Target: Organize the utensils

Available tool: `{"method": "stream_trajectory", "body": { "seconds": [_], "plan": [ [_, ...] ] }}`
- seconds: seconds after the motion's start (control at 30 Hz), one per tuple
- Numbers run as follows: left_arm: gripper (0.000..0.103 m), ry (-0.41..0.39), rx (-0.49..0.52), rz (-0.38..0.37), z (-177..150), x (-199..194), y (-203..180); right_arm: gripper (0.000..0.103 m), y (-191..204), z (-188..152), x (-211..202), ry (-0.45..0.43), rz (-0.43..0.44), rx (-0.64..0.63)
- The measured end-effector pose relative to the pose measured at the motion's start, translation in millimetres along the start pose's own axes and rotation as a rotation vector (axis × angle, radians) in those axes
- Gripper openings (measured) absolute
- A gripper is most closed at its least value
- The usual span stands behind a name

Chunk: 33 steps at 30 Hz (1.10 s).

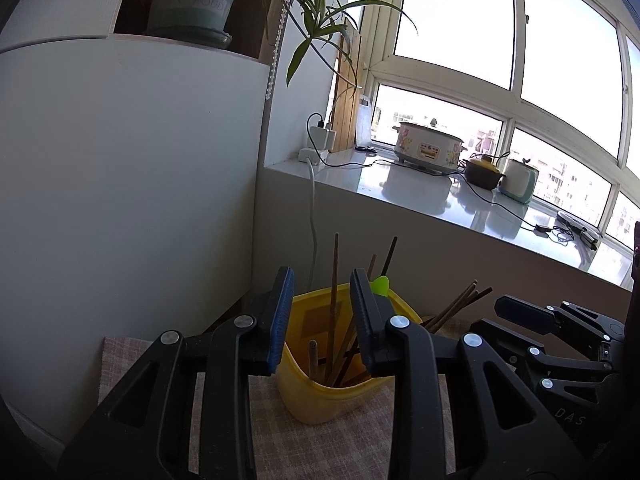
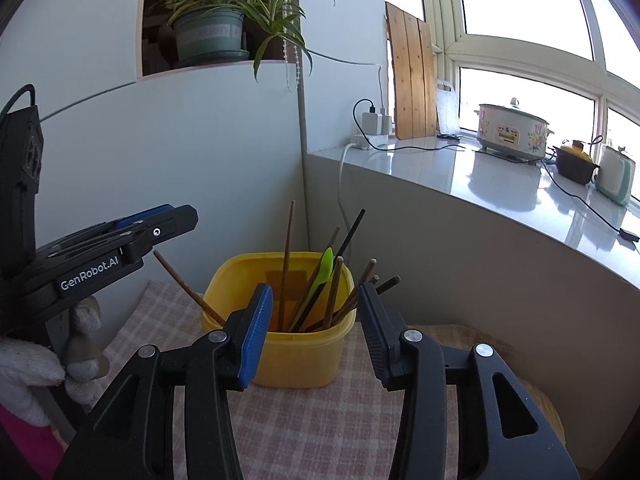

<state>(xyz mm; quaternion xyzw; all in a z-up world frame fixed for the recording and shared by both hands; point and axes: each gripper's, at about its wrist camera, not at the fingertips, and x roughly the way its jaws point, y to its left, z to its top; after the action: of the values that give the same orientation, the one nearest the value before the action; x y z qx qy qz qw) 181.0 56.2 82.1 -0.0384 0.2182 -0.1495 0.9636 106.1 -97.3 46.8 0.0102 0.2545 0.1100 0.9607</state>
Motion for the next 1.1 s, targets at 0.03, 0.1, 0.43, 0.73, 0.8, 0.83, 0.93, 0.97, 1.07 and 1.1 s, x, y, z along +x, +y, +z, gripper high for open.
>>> {"method": "stream_trajectory", "body": {
  "seconds": [0.03,0.1,0.43,0.73,0.8,0.83,0.93,0.97,1.07,1.1],
  "plan": [
    [0.028,-0.003,0.004,0.002,-1.0,-4.1,-1.2,0.042,-0.1,-0.6,-3.2,-0.004,0.0,0.001],
    [0.03,-0.009,0.019,0.011,-3.6,-12.2,-5.6,0.043,-0.4,-1.6,-9.2,-0.013,-0.001,0.001],
    [0.031,-0.006,0.085,0.046,-29.9,-48.8,-27.1,0.043,0.2,-11.6,-32.9,-0.038,0.004,0.004],
    [0.031,0.014,0.098,0.057,-61.4,-70.3,-38.6,0.043,-2.3,-22.2,-46.1,-0.037,0.0,0.015],
    [0.044,0.019,0.099,0.062,-68.7,-74.2,-40.7,0.043,-3.2,-24.9,-48.1,-0.035,0.0,0.021],
    [0.051,0.017,0.103,0.068,-72.6,-76.7,-42.3,0.047,-3.6,-26.7,-49.3,-0.036,-0.003,0.024],
    [0.055,0.022,0.111,0.077,-82.0,-82.9,-47.7,0.051,-3.5,-31.2,-52.6,-0.04,-0.017,0.028],
    [0.061,0.023,0.109,0.078,-84.7,-84.8,-49.0,0.052,-3.6,-32.8,-53.3,-0.039,-0.02,0.03],
    [0.079,0.021,0.099,0.094,-91.0,-90.3,-51.8,0.058,-5.9,-37.9,-56.6,-0.032,-0.019,0.052],
    [0.081,0.019,0.099,0.102,-92.6,-92.2,-52.9,0.062,-6.9,-39.6,-57.5,-0.029,-0.019,0.061]
  ]
}}
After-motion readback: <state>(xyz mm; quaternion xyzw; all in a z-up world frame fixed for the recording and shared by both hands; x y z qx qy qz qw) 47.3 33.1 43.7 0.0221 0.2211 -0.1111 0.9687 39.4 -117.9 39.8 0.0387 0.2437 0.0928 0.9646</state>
